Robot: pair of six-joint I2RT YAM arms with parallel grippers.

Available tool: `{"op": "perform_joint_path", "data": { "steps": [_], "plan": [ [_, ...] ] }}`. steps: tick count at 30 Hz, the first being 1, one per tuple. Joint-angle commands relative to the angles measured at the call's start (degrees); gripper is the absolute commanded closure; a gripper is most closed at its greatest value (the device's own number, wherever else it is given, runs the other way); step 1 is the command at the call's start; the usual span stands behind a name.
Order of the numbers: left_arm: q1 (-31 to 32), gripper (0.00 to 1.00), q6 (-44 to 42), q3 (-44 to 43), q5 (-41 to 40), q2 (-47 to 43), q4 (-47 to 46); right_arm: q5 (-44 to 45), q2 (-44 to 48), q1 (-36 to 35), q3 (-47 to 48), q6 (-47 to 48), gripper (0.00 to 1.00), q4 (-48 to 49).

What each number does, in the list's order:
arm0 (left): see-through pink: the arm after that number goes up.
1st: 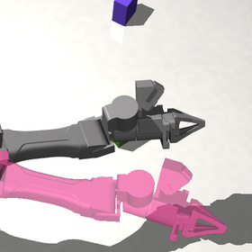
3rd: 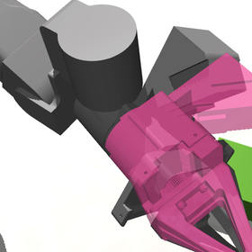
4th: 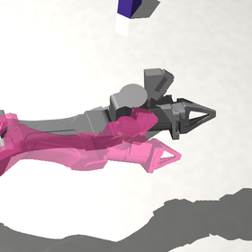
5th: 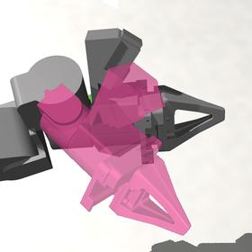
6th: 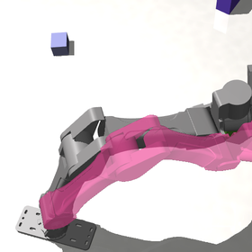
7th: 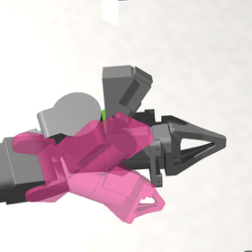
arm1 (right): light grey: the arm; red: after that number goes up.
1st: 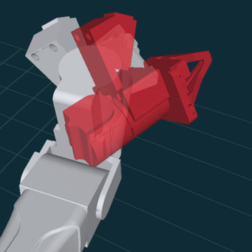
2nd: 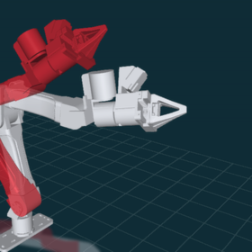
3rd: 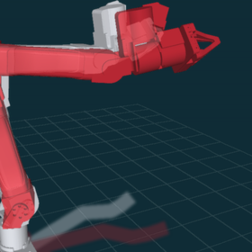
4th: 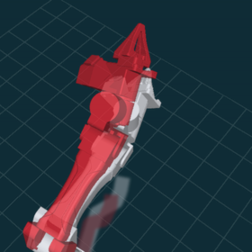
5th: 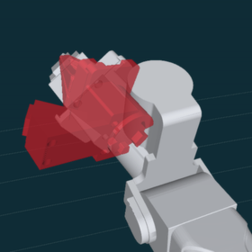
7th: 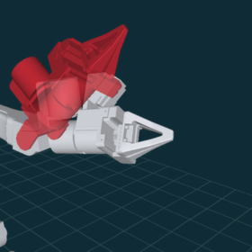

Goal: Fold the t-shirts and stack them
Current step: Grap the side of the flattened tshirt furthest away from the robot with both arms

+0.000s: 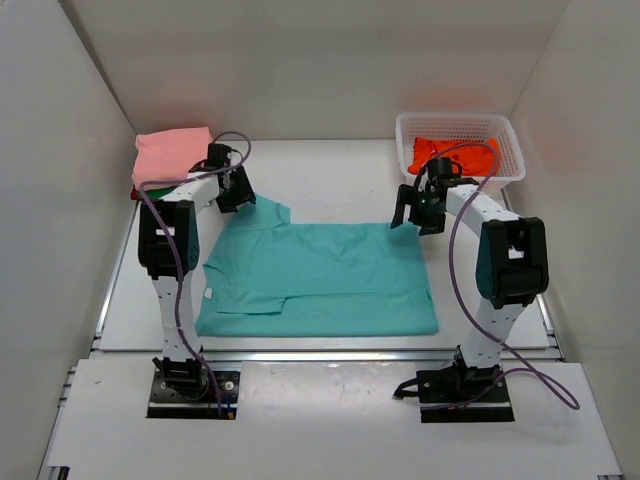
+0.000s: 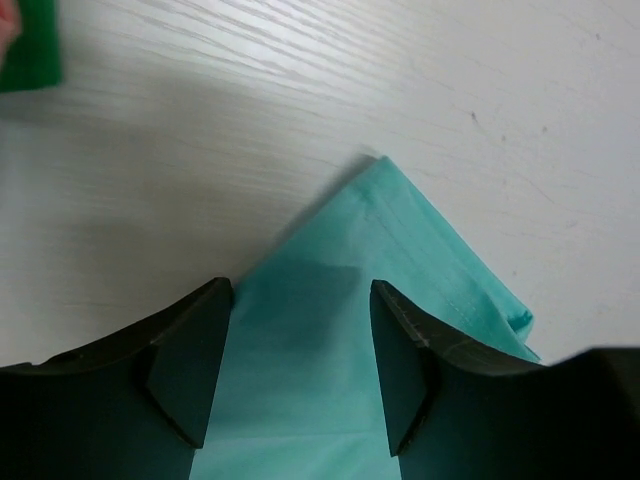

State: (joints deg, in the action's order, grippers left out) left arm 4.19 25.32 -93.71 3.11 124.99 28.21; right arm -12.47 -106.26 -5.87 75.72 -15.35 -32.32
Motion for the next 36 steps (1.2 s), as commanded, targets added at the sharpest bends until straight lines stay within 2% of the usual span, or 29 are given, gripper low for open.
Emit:
{"op": "perform_joint_path", "data": {
  "steps": [1,2,4,5,7,8,10,15,20,25,27,32,34,35,36],
  "plan": [
    [1.79,0.33,-0.45,0.98,0.14,0.52,1.94,3.77,-1.05,0.86,2.85,-1.08,0.19,-0.55],
    [2.05,0.35,-0.62,1.25,0.05,0.34,1.77,4.38,-1.32,1.03,3.11,-1.08,0.19,-0.29],
    [2.4,0.55,-0.45,2.04,0.31,0.43,1.94,5.0,-2.81,0.59,4.08,-1.0,0.19,-0.12],
    [2.32,0.62,-0.45,2.22,0.66,0.43,1.94,5.43,-3.34,0.42,4.17,-1.17,0.19,-0.12],
    [1.97,0.96,0.08,3.35,1.63,-0.01,0.89,7.27,-4.39,0.07,4.61,-1.78,0.19,0.76],
    [1.79,1.0,0.43,3.36,1.89,0.08,0.97,7.89,-4.66,-0.37,4.26,-2.74,0.19,1.02],
    [1.44,1.0,0.08,3.71,2.24,-0.1,0.8,9.48,-5.1,-0.64,4.17,-3.37,0.21,3.12],
    [0.83,1.0,-0.01,4.5,2.33,-0.97,0.97,11.85,-7.03,-0.9,4.35,-6.44,0.31,5.59],
    [-0.05,1.0,0.08,5.82,3.03,-2.03,0.8,10.27,-9.14,0.86,6.36,-7.32,0.38,6.56],
    [-0.58,1.0,0.25,6.35,2.51,-2.47,0.71,5.54,-9.67,2.35,5.93,-9.34,0.55,7.18],
    [-0.23,1.0,0.26,6.35,2.69,-2.65,0.71,4.91,-9.14,2.53,5.4,-10.48,0.66,8.32],
    [-0.32,1.0,0.52,6.61,2.95,-3.17,0.53,3.86,-8.35,3.15,3.64,-11.18,0.63,10.6],
    [-0.23,1.0,0.34,6.79,3.39,-3.7,0.71,3.24,-8.87,4.11,3.38,-11.01,0.84,11.05],
    [-0.23,1.0,0.34,7.4,3.39,-4.31,0.8,3.15,-8.36,4.02,3.2,-11.1,0.88,11.22],
    [-0.58,1.0,0.34,7.49,2.95,-4.49,0.88,3.24,-8.26,4.46,3.2,-11.19,0.98,11.48]
  ]
}}
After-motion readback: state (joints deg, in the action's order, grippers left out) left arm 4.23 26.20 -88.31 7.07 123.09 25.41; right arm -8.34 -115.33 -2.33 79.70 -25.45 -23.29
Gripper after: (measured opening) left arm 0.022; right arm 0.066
